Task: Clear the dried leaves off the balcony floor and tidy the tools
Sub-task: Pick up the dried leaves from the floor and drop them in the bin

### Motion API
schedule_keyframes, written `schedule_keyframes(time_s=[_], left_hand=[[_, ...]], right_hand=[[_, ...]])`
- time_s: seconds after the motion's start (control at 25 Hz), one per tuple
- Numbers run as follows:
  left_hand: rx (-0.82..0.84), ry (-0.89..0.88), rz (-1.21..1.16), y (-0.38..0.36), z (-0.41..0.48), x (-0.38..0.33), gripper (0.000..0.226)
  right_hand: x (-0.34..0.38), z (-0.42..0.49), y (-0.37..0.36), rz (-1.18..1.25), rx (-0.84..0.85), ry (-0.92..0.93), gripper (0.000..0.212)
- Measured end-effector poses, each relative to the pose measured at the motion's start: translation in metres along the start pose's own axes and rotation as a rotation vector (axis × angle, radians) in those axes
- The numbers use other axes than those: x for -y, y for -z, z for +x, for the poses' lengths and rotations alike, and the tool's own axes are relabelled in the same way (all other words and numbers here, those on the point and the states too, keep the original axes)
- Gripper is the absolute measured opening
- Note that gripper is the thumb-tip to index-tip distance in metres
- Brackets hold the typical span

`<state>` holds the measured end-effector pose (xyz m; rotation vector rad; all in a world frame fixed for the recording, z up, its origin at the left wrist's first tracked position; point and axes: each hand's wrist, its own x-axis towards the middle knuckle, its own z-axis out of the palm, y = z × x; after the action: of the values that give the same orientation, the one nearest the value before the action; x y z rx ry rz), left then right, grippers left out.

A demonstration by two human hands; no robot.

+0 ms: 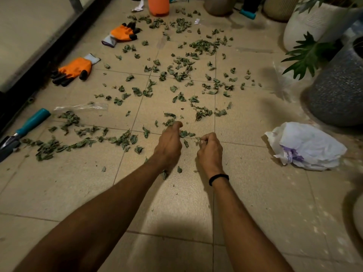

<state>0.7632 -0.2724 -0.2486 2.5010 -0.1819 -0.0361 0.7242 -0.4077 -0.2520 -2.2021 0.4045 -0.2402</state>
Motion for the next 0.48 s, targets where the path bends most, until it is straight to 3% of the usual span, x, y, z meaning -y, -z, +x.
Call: schedule_keyframes(time_s=[0.08, 0.24, 0.4, 0.48], left_hand=[[0.109, -0.06, 0.182, -0.005, 0.002, 0.007, 0.065], [0.136, -0.126, 0.347, -0.012, 0.005, 0.012, 0.044], [0.059, -0.091, 0.139, 0.0, 0.003, 0.004, 0.011], [-0.035, 0.043, -0.055, 0.01, 0.004, -0.002, 0.011]], right_hand=[[0.007, 0.01, -0.001, -0.059, 0.049, 0.045, 0.029], [0.012, 0.023, -0.015, -0.224, 0.203, 0.109, 0.029], [0.003, 0.019, -0.021, -0.211, 0.111, 0.172, 0.012], [0.001, 0.02, -0.016, -0.023, 0.083, 0.012, 0.008]])
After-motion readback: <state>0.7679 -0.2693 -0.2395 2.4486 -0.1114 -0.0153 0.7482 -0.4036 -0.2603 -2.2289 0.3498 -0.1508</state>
